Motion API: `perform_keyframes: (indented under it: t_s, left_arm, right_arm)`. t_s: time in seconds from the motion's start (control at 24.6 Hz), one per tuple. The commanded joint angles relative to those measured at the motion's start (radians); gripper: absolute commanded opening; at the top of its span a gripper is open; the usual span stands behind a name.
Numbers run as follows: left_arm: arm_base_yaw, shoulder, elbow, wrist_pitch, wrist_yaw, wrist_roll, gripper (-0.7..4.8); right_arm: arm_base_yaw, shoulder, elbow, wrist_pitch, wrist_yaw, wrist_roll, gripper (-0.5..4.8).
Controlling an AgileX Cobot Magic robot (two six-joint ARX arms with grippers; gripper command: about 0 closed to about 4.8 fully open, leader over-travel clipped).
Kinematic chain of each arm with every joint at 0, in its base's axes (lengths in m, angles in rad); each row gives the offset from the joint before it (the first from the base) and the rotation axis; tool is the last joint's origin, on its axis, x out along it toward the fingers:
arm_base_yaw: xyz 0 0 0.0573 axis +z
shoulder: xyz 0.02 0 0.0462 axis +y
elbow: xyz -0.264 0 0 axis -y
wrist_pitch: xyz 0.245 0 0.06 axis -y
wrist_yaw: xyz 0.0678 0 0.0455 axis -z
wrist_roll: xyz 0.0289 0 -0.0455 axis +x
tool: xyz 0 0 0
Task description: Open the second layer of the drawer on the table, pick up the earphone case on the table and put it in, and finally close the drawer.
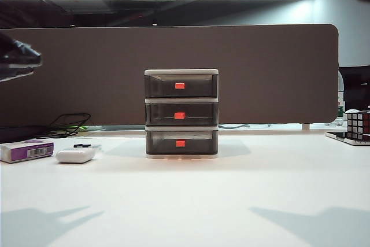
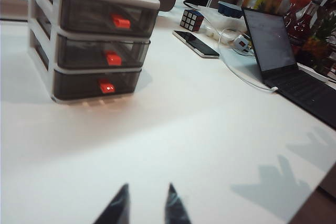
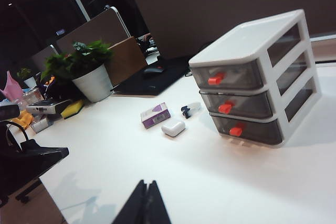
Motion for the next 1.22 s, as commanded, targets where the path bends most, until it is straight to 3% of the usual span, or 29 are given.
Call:
perform_keyframes:
  t_s: [0.04,0.24,0.37,0.45,0.53,0.57,0.65,0.81,1.1,1.22]
  left_arm:
    - [-0.015,0.085,0.006,0.153,-0.043,0.001,0.68]
    - [-0.013,0.357,0.01,0.424,-0.045,0.017,0.68]
    - [-0.013,0.507,0.025,0.513,-0.075,0.027,0.69]
    - [-0.013,0.679,0.077,0.571,-0.099,0.035,1.33]
    - [-0.013,0.86,0.139,0.682,-0.082,0.089,1.58]
    - [-0.013,0.919,0.162,0.72,-0.051,0.104,1.61]
    - [-0.013,1.133,0.259,0.845,0.125,0.193,2.77]
    - [-0.013,1.278,0.36,0.861,0.25,0.236,2.97]
    - [-0.013,1.4,0.47,0.866,0.147,0.219,3.13]
    - [-0.013,1.407,0.484,0.872,0.147,0.18,3.12]
  right_arm:
    - [0.014,0.044,0.037,0.01,0.018,-0.027,-0.05]
    - [0.015,0.199,0.104,0.049,0.014,-0.074,-0.05]
    - [0.015,0.286,0.129,0.112,0.013,-0.08,-0.05]
    - [0.016,0.388,0.157,0.183,0.012,-0.095,-0.05]
    - [0.027,0.51,0.192,0.245,0.013,-0.105,-0.05]
    - [0.029,0.549,0.204,0.266,0.009,-0.108,-0.05]
    - [0.039,0.713,0.26,0.359,-0.017,-0.157,-0.05]
    - [0.043,0.882,0.34,0.423,-0.029,-0.201,-0.05]
    - [0.062,1.19,0.559,0.436,-0.052,-0.336,-0.05]
    - [0.063,1.317,0.656,0.436,-0.133,-0.365,-0.05]
